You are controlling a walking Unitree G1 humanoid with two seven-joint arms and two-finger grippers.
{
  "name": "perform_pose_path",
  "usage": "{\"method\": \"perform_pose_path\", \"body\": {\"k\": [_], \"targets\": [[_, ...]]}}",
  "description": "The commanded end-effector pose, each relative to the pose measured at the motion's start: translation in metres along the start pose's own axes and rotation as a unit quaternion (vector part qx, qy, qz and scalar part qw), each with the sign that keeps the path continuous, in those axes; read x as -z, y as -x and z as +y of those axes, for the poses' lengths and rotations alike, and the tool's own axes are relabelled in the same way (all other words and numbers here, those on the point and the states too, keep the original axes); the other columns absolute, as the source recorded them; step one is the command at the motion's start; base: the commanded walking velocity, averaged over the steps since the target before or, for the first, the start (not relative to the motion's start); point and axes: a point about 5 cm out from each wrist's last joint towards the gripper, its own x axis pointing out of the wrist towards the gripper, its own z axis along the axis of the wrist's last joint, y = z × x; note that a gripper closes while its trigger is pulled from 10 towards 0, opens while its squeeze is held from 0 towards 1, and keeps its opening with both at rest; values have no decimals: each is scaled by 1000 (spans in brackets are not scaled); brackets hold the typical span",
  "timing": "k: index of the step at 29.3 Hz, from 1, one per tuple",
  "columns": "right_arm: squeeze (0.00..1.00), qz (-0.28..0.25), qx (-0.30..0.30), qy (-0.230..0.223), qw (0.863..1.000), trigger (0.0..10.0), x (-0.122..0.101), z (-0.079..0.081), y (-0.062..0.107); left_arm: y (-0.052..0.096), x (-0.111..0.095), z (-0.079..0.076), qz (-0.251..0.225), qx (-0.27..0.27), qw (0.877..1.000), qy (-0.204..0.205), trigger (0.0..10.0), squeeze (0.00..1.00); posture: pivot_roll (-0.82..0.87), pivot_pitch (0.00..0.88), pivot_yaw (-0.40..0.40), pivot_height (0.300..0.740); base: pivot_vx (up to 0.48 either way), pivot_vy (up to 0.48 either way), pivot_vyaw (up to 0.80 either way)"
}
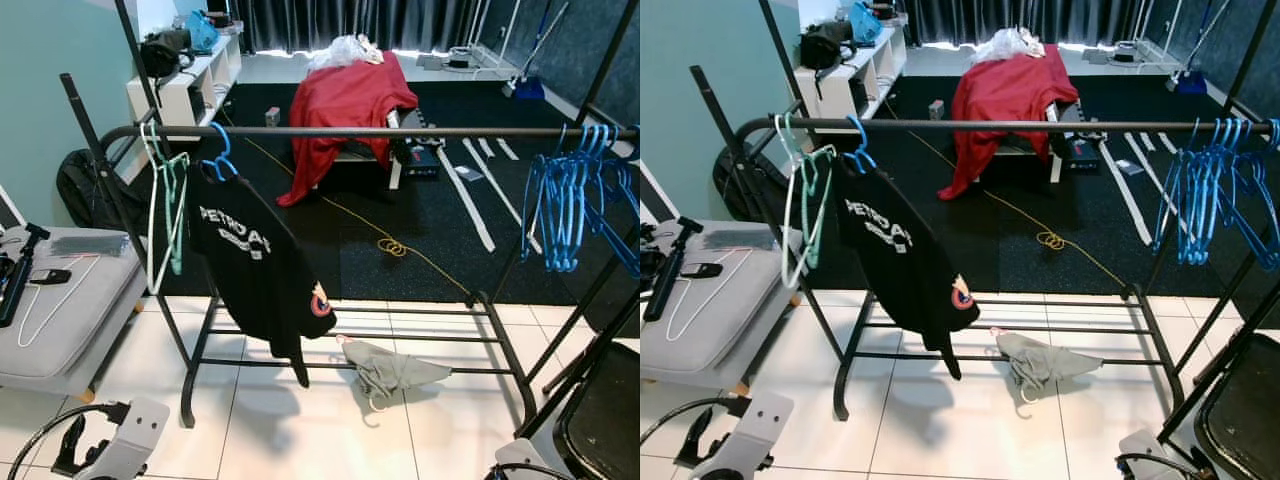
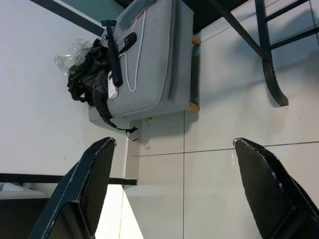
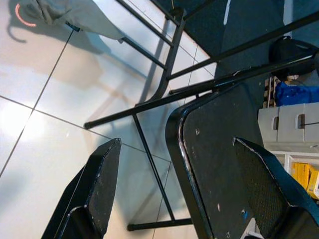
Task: Hang hanger
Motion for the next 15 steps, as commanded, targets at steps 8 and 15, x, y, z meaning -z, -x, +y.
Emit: {"method": "perform_pose_path", "body": {"k": [8, 15], "targets": [[0, 1, -8, 7, 1000, 10000, -4, 5, -2, -6, 3, 0, 7, 1, 1000, -7, 10000, 0, 52, 0, -17, 740, 0, 0, 0], [0, 0, -9, 6, 1000, 10000, -8, 5, -4, -12, 1, -1, 7, 1, 1000, -8, 10000, 0, 57, 0, -27, 740, 0, 0, 0]]}}
